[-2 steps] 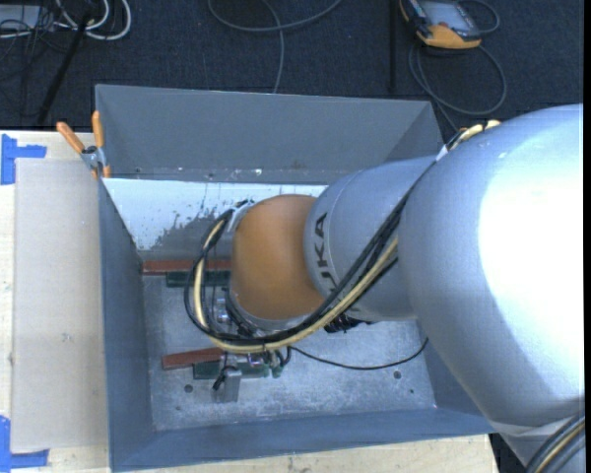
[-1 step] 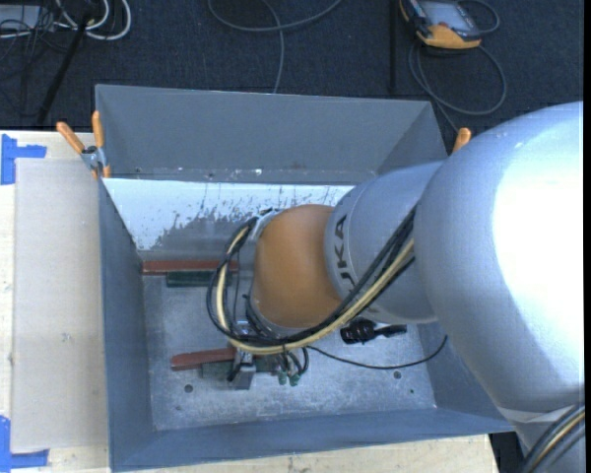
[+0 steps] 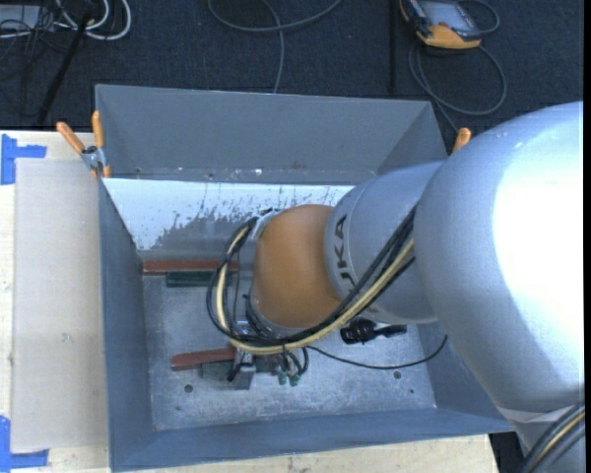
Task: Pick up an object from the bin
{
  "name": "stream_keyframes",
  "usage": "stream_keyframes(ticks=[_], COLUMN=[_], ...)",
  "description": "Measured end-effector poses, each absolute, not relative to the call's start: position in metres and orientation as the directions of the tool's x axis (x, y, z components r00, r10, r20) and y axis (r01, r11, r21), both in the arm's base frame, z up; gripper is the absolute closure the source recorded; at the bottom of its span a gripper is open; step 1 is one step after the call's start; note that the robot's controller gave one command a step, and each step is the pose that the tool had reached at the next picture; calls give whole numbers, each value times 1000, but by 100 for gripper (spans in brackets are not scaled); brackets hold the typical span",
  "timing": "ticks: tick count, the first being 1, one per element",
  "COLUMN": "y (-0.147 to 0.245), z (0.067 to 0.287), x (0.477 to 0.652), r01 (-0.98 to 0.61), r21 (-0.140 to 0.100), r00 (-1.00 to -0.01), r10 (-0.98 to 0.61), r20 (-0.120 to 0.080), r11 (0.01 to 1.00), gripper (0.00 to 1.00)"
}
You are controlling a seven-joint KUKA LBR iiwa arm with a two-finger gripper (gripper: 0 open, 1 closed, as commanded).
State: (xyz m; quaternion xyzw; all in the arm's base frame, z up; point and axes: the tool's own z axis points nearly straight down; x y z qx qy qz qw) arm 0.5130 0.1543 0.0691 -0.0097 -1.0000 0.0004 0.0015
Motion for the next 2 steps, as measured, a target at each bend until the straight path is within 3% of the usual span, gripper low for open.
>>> stream_keyframes(ticks=[1,2], y=[154,153], z=[74,95], x=[511,510], r01=[20,20], r21=[-2,-3], r00=[-1000,-1000], r10=[20,20], r20=[8,12], r11=[1000,1000], gripper=[100,100])
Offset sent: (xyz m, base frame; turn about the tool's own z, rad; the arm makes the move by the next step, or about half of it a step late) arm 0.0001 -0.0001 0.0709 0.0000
